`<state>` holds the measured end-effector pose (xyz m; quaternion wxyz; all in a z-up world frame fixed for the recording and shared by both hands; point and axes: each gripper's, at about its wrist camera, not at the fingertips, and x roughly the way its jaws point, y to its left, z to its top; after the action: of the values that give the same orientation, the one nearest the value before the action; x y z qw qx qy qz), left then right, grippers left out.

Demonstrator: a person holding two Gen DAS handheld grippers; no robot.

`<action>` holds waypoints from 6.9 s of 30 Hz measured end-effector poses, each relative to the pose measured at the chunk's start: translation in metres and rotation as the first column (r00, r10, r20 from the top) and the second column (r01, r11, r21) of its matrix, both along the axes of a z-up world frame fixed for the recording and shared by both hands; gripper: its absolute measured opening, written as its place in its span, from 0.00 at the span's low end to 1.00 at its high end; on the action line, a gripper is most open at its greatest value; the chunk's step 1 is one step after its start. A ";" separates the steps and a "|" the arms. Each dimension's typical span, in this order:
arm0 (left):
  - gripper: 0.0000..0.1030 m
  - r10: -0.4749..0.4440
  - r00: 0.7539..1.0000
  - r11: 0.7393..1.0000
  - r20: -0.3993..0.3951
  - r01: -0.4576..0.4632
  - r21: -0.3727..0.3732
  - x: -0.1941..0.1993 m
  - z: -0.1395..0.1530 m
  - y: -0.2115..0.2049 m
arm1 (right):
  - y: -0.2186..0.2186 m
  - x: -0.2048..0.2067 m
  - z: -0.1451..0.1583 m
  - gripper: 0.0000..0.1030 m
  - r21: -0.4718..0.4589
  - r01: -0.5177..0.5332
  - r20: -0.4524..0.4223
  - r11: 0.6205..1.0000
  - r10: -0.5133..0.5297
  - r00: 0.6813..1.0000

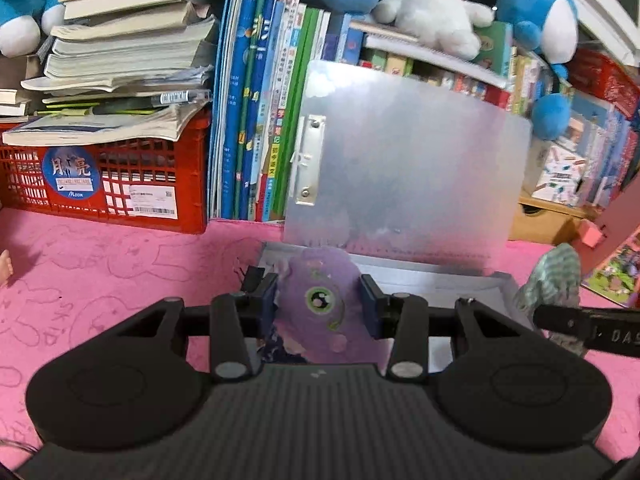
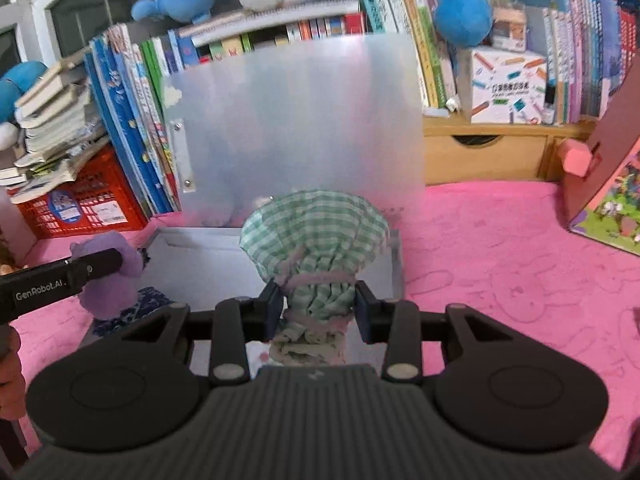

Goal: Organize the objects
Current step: 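Carry the purple plush and green gingham plush over the white box, then lower both plushes into the box and open both tools, then lift both open tools out of the white box, then grasp a black round cap with the left tool while the right tool grasps another black cap, then carry both black caps into the white box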

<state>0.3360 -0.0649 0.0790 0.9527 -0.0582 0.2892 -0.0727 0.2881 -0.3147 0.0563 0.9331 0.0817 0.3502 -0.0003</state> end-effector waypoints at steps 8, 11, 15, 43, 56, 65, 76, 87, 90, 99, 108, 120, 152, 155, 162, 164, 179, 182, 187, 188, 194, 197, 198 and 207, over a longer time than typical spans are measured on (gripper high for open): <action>0.47 0.021 0.999 0.998 -0.039 -0.018 0.054 0.025 -0.025 -0.009 | 0.009 0.027 -0.025 0.41 -0.007 0.006 -0.037 1.000 -0.007 0.999; 0.47 0.017 0.999 0.998 -0.048 -0.014 0.067 0.030 -0.031 -0.012 | 0.009 0.033 -0.032 0.41 -0.016 0.010 -0.048 1.000 -0.011 0.999; 0.47 0.006 0.999 0.996 -0.053 -0.002 0.084 0.035 -0.036 -0.017 | 0.008 0.039 -0.040 0.41 -0.019 0.017 -0.058 1.000 -0.018 0.998; 0.48 -0.006 0.997 0.998 -0.073 0.010 0.062 0.044 -0.057 -0.018 | 0.003 0.049 -0.064 0.41 -0.012 0.023 -0.102 1.000 -0.024 0.994; 0.48 -0.024 0.997 0.998 -0.070 0.027 0.048 0.043 -0.061 -0.020 | 0.006 0.049 -0.065 0.45 -0.036 0.015 -0.101 0.999 -0.019 0.995; 0.52 -0.035 0.997 0.997 -0.062 0.038 0.061 0.040 -0.058 -0.023 | 0.007 0.048 -0.063 0.58 -0.053 0.015 -0.100 0.998 -0.021 0.995; 0.77 -0.056 0.998 0.998 -0.024 0.056 0.014 0.022 -0.035 -0.021 | 0.011 0.030 -0.042 0.73 -0.118 0.008 -0.042 0.993 -0.013 0.999; 0.80 -0.087 0.995 0.996 0.044 0.087 -0.016 -0.020 0.004 -0.015 | 0.021 -0.010 -0.005 0.77 -0.128 -0.033 0.057 0.991 0.040 0.998; 0.81 -0.094 0.994 0.995 0.057 0.095 -0.016 -0.034 0.013 -0.011 | 0.024 -0.025 0.004 0.78 -0.121 -0.046 0.081 0.992 0.056 0.995; 0.81 -0.152 0.983 0.988 0.103 0.151 0.026 -0.101 0.032 0.005 | 0.035 -0.083 0.020 0.80 -0.118 -0.118 0.146 0.986 0.135 0.980; 0.81 -0.194 0.969 0.981 0.152 0.191 0.036 -0.183 0.027 0.028 | 0.054 -0.146 0.016 0.81 -0.133 -0.195 0.198 0.972 0.219 0.955; 0.81 -0.215 0.958 0.973 0.191 0.192 0.132 -0.283 -0.014 0.049 | 0.083 -0.230 -0.015 0.81 -0.187 -0.308 0.190 0.933 0.342 0.920; 0.53 -0.275 0.961 0.950 0.030 0.266 0.165 -0.318 -0.090 0.047 | 0.126 -0.280 -0.065 0.47 -0.206 -0.509 0.084 0.835 0.534 0.842; 0.53 -0.278 0.960 0.949 0.025 0.270 0.165 -0.318 -0.091 0.044 | 0.125 -0.280 -0.065 0.41 -0.196 -0.513 0.086 0.836 0.535 0.840; 0.53 -0.264 0.964 0.953 0.017 0.259 0.157 -0.315 -0.094 0.042 | 0.124 -0.281 -0.063 0.36 -0.188 -0.506 0.100 0.841 0.529 0.842; 0.53 -0.262 0.965 0.954 0.016 0.256 0.156 -0.315 -0.094 0.041 | 0.124 -0.281 -0.062 0.36 -0.187 -0.501 0.108 0.845 0.525 0.844; 0.35 -0.265 0.964 0.957 0.039 0.257 0.137 -0.314 -0.085 0.038 | 0.116 -0.275 -0.057 0.36 -0.176 -0.443 0.139 0.879 0.467 0.873; 0.35 -0.259 0.965 0.959 0.034 0.253 0.131 -0.310 -0.081 0.037 | 0.114 -0.270 -0.056 0.36 -0.176 -0.414 0.139 0.893 0.439 0.888; 0.35 -0.251 0.968 0.962 0.021 0.247 0.113 -0.296 -0.071 0.035 | 0.106 -0.256 -0.048 0.36 -0.166 -0.346 0.147 0.923 0.370 0.917; 0.35 -0.252 0.968 0.963 0.024 0.247 0.110 -0.293 -0.068 0.034 | 0.104 -0.252 -0.046 0.35 -0.169 -0.330 0.150 0.929 0.355 0.923; 0.35 -0.255 0.965 0.961 0.065 0.246 0.125 -0.271 -0.050 0.023 | 0.090 -0.224 -0.032 0.35 -0.138 -0.228 0.148 0.964 0.248 0.958; 0.35 -0.245 0.967 0.966 0.070 0.236 0.108 -0.255 -0.039 0.018 | 0.080 -0.208 -0.026 0.35 -0.109 -0.191 0.145 0.976 0.205 0.968; 0.35 -0.240 0.968 0.967 0.071 0.233 0.102 -0.249 -0.035 0.016 | 0.077 -0.203 -0.024 0.35 -0.106 -0.179 0.150 0.978 0.194 0.969; 0.35 -0.189 0.978 0.981 0.085 0.185 0.055 -0.191 0.001 0.010 | 0.047 -0.161 -0.003 0.35 -0.051 -0.094 0.141 0.994 0.101 0.985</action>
<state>0.1450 -0.0548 0.0795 0.9548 -0.0051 0.2520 -0.1576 0.1266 -0.2678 0.0538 0.9564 0.0434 0.2857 0.0433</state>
